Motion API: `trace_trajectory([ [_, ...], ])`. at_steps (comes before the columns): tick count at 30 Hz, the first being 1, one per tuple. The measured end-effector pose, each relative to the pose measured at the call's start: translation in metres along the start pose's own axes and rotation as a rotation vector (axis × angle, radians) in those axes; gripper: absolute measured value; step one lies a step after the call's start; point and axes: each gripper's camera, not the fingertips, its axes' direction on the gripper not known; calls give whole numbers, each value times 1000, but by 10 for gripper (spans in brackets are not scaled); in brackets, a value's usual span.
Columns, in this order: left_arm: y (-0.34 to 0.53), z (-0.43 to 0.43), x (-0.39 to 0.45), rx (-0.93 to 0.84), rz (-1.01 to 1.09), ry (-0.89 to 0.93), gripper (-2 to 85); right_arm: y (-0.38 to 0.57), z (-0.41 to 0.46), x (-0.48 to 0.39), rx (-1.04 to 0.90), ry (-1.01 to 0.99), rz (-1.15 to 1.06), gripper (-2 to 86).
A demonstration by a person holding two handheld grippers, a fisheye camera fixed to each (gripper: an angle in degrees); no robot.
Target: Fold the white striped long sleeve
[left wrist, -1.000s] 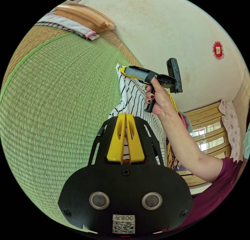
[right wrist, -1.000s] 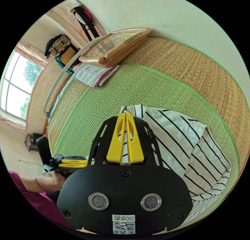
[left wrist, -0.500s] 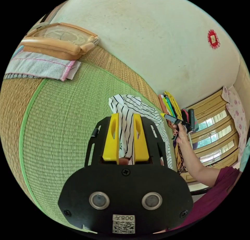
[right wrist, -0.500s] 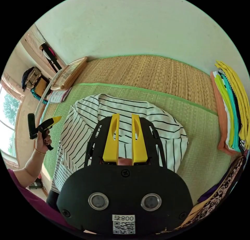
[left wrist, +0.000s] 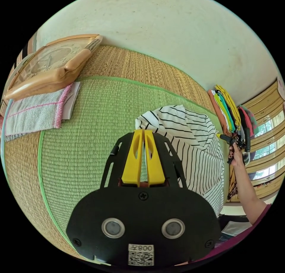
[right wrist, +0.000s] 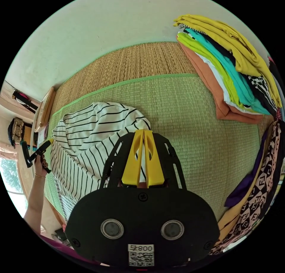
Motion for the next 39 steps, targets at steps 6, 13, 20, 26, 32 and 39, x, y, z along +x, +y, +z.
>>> trace_trajectory([
  [6, -15, 9, 22, 10, 5, -58, 7, -7, -17, 9, -14, 18, 9, -1],
  [13, -7, -14, 45, 201, 18, 5, 24, 6, -62, -34, 113, -129, -118, 17],
  [20, -17, 31, 127, 43, 284, 291, 48, -21, -41, -126, 36, -63, -295, 71],
  [26, -26, 78, 193, -44, 425, 355, 47, -29, -30, -148, -12, 12, -328, 60],
  [32, -31, 112, 223, -174, 483, 268, 27, -25, -47, -143, 10, -10, -322, 17],
  [39, -29, 108, 234, -127, 513, 253, 13, -33, -80, -92, 69, -355, -175, 14],
])
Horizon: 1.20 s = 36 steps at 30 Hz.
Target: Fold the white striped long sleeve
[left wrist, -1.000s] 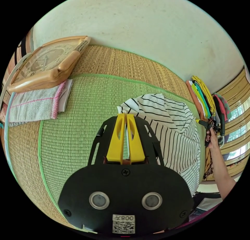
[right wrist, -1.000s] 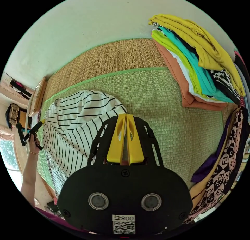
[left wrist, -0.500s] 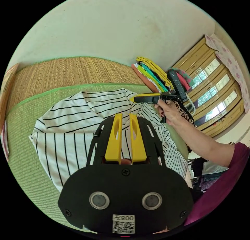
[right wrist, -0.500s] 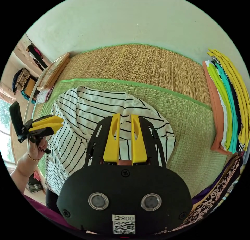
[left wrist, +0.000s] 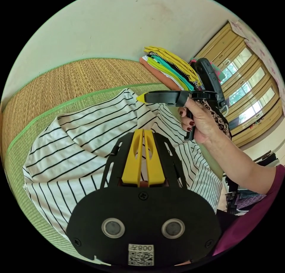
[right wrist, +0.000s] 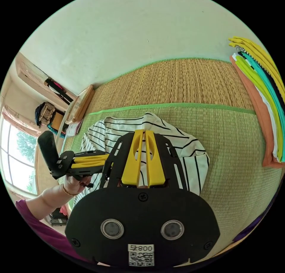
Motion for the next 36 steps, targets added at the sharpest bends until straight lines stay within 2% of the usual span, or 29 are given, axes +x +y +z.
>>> trace_trajectory([
  [2, -1, 12, -2, -72, -9, -14, 18, -1, 6, 8, -37, -13, 25, 17],
  [9, 17, -16, -9, 55, -38, -20, 24, 2, -29, 2, 19, -39, 12, 31],
  [12, 29, -38, -30, 131, -116, -61, 23, 0, -44, 8, 52, -110, 33, 31],
  [15, 41, -57, -60, 201, -256, -87, 21, -7, -45, 10, 43, -98, 57, 23],
  [19, 45, -49, -92, 112, -383, -140, 15, -21, -29, 7, -17, -24, 95, 10],
  [22, 52, -48, -97, 124, -378, -114, 7, -27, -30, 9, -17, -32, 117, 2],
  [25, 57, -56, -86, 154, -332, -194, 4, -29, -41, 2, -9, -23, 111, 1],
  [28, 64, -52, -86, 99, -321, -208, 3, -30, -48, -10, -12, 35, 85, 1],
  [32, 95, -83, -76, 205, -308, -162, 3, -22, -78, -18, 35, -12, 96, 1],
  [36, 140, -109, -65, 232, -280, -149, 2, 17, -126, -34, 97, -1, 38, 0],
])
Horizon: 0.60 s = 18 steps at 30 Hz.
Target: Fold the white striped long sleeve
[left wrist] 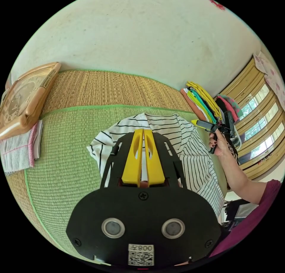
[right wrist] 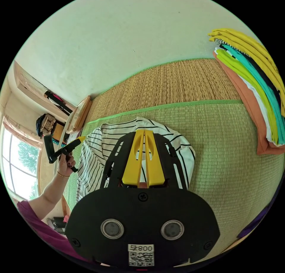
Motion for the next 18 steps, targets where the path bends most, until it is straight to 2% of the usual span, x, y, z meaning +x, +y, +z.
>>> trace_trajectory([
  [5, 42, -4, -26, -111, -107, -55, 1, 23, -4, 16, -68, 95, 81, 0],
  [8, 55, -25, -29, -42, -151, -18, 1, 20, -16, 29, -61, -19, 162, 1],
  [12, 78, -57, -24, -16, -129, -35, 1, 28, -65, 5, -12, -27, 136, 1],
  [15, 105, -62, -34, -117, -171, -44, 1, 58, -101, -12, -2, -48, 134, 1],
  [16, 116, -58, -40, -200, -193, -55, 1, 67, -108, -15, 0, -54, 139, 1],
  [18, 130, -69, -45, -180, -220, -41, 1, 103, -129, -27, -28, -67, 154, 1],
])
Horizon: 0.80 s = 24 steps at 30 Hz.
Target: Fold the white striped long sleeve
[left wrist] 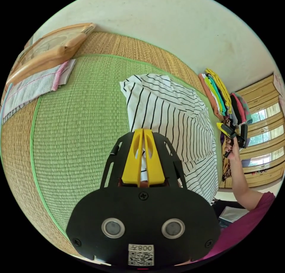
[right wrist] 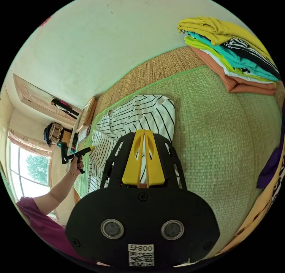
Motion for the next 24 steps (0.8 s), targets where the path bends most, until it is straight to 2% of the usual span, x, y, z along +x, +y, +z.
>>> trace_trajectory([
  [4, 33, -32, -1, 84, 7, 31, 1, 44, -27, -9, -35, 48, 7, 2],
  [6, 48, -29, -3, 43, 4, 34, 1, 58, -31, -9, -79, 80, 25, 2],
  [9, 69, -9, -13, -120, -16, -22, 1, 65, -21, -11, -146, 145, 49, 1],
  [13, 98, -32, -22, -15, -48, 38, 1, 66, -34, -12, -147, 98, 100, 1],
  [19, 181, -69, -42, 26, -67, 146, 3, 88, -108, -31, -82, 73, 105, 1],
  [24, 283, -86, -74, -45, -214, 216, 9, 166, -176, -41, -82, 34, 149, 4],
])
